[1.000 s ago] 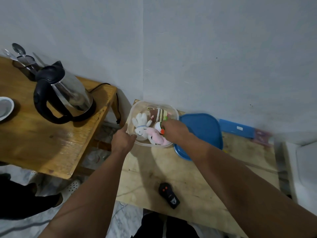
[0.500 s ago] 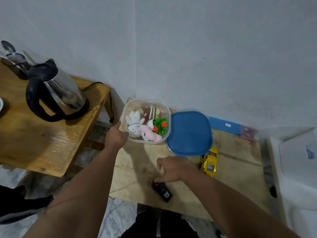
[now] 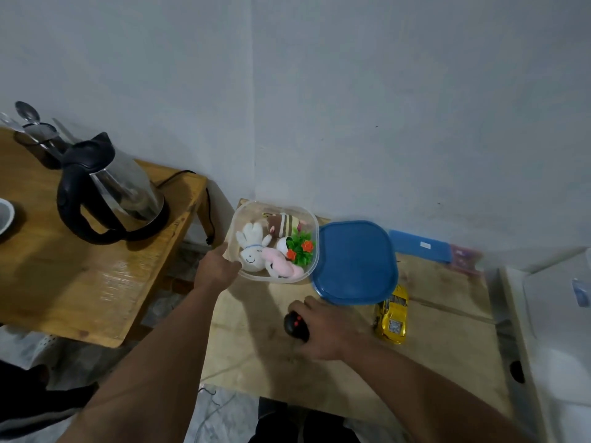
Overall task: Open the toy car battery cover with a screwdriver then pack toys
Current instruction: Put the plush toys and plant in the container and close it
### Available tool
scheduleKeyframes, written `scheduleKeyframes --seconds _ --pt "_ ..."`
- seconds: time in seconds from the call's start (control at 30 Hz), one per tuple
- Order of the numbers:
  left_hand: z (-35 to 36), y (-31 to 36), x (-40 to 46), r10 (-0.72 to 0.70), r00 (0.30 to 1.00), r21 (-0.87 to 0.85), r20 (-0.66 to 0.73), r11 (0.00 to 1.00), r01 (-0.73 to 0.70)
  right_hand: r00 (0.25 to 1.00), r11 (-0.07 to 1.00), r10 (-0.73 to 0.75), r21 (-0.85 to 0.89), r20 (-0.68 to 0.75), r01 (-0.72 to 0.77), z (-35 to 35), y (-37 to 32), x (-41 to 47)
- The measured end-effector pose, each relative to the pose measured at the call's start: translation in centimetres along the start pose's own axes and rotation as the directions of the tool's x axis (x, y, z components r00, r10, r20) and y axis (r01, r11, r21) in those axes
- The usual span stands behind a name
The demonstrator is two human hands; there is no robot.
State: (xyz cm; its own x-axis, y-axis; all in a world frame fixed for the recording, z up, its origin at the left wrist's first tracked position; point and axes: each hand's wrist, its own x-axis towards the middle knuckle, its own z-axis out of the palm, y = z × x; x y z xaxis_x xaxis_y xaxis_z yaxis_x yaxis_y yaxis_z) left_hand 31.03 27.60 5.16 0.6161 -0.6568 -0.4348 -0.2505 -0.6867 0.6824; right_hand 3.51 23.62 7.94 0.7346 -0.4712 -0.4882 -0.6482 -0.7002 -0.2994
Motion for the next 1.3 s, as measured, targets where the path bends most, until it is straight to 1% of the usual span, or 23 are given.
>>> scheduleKeyframes --seconds 0.07,0.13,0.2,0.27,0.33,0.4,0.47,0.63,0.7,0.8,0.9,0.97,1.1,1.17,1.23,1.3 --pt "-0.4 0.1 -0.2 0.002 1.0 -0.01 0.021 1.0 -0.002 0.992 0.999 0.036 0.035 -0.122 -0.032 -3.3 0.7 1.4" --pt "-0.4 0.3 -0.4 0.029 1.0 0.014 0.004 0.999 -0.029 0.972 0.994 0.105 0.004 -0.212 -0.106 -6.5 1.7 4.0" --pt "-0.4 0.9 -0.6 0.075 0.993 0.095 -0.095 0.993 -0.066 0.956 0.975 0.163 -0.106 -0.244 -0.194 -9.2 2.5 7.2" --pt "-0.6 1.4 -0.2 0.133 0.969 0.21 -0.209 0.974 -0.089 0.949 0.947 0.179 -0.217 -0.259 -0.238 -11.4 2.8 10.0" --pt "-0.7 1.9 0.5 0.234 0.94 0.32 -0.248 0.936 -0.148 0.953 0.906 0.185 -0.333 -0.242 -0.26 -12.8 2.6 12.1" --pt "-1.0 2.7 1.6 0.339 0.914 0.418 -0.22 0.88 -0.226 0.96 0.86 0.195 -0.435 -0.203 -0.267 -13.6 2.2 13.9" --pt "-1.1 3.4 2.9 0.416 0.895 0.516 -0.159 0.808 -0.284 0.959 0.822 0.212 -0.498 -0.186 -0.278 -14.0 1.7 15.4" --pt "-1.5 4.8 5.7 0.464 0.886 0.693 0.007 0.637 -0.338 0.958 0.814 0.236 -0.506 -0.163 -0.286 -13.7 1.6 17.9" --pt "-1.6 5.1 6.4 0.487 0.871 0.739 0.068 0.561 -0.372 0.952 0.833 0.255 -0.46 -0.172 -0.307 -13.6 1.8 18.2" --pt "-1.6 5.9 7.0 0.459 0.876 0.808 0.147 0.455 -0.374 0.951 0.884 0.239 -0.363 -0.194 -0.296 -13.3 2.0 18.4" --pt "-1.1 7.5 7.2 0.386 0.901 0.84 0.197 0.407 -0.358 0.947 0.918 0.206 -0.287 -0.247 -0.274 -12.7 1.6 18.9" --pt "-0.7 8.3 7.3 0.368 0.91 0.862 0.191 0.381 -0.335 0.947 0.911 0.178 -0.319 -0.269 -0.262 -12.2 1.1 19.2" --pt "0.1 9.3 7.8 0.358 0.906 0.914 0.225 0.246 -0.324 0.945 0.877 0.164 -0.397 -0.282 -0.271 -11.8 1.1 19.3" --pt "0.2 9.5 8.2 0.366 0.895 0.918 0.255 0.198 -0.343 0.941 0.865 0.164 -0.415 -0.296 -0.281 -12.0 1.4 19.3" --pt "0.3 9.7 8.6 0.394 0.88 0.916 0.266 0.182 -0.358 0.941 0.859 0.158 -0.429 -0.3 -0.28 -12.2 1.6 19.3" --pt "0.5 9.9 8.9 0.404 0.876 0.913 0.264 0.189 -0.362 0.941 0.862 0.157 -0.424 -0.298 -0.278 -12.5 1.7 19.3"
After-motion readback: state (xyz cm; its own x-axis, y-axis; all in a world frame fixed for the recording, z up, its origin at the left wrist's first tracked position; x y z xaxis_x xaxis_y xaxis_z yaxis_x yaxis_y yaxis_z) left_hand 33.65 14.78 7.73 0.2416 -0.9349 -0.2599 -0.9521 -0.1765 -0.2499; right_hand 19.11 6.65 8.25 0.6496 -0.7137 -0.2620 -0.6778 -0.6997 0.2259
